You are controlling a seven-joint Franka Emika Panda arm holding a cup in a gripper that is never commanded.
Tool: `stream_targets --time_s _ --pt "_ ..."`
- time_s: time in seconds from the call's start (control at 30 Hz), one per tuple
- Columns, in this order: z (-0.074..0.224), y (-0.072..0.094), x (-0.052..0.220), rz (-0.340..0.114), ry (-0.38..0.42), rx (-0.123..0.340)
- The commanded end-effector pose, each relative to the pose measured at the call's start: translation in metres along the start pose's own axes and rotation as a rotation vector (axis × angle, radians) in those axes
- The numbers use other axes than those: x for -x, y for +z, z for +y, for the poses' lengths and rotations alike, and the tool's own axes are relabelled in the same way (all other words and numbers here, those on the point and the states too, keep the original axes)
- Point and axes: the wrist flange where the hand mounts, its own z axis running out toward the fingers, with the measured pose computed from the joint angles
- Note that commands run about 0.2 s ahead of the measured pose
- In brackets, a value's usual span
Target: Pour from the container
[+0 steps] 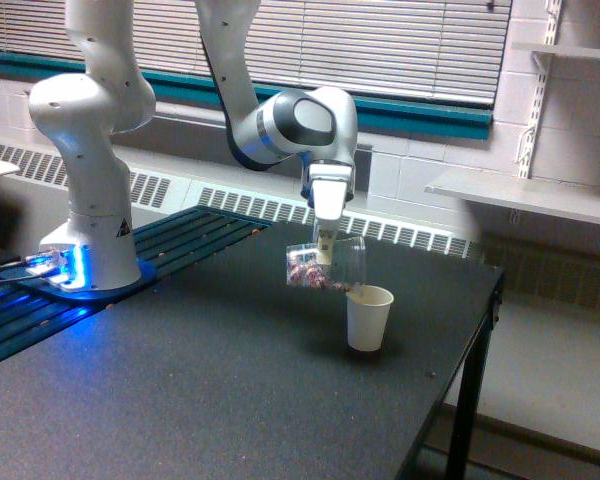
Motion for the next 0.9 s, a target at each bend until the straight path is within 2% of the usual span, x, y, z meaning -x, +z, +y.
stream_targets --time_s 0.03,0.43,0.9 --pt "-0.014 -0.007 -0.002 0.016 -0.073 0.014" --pt "-0.028 -0.007 0.001 0.02 -0.141 0.035" --pt "-0.008 -0.003 -0.007 0.027 -0.121 0.059"
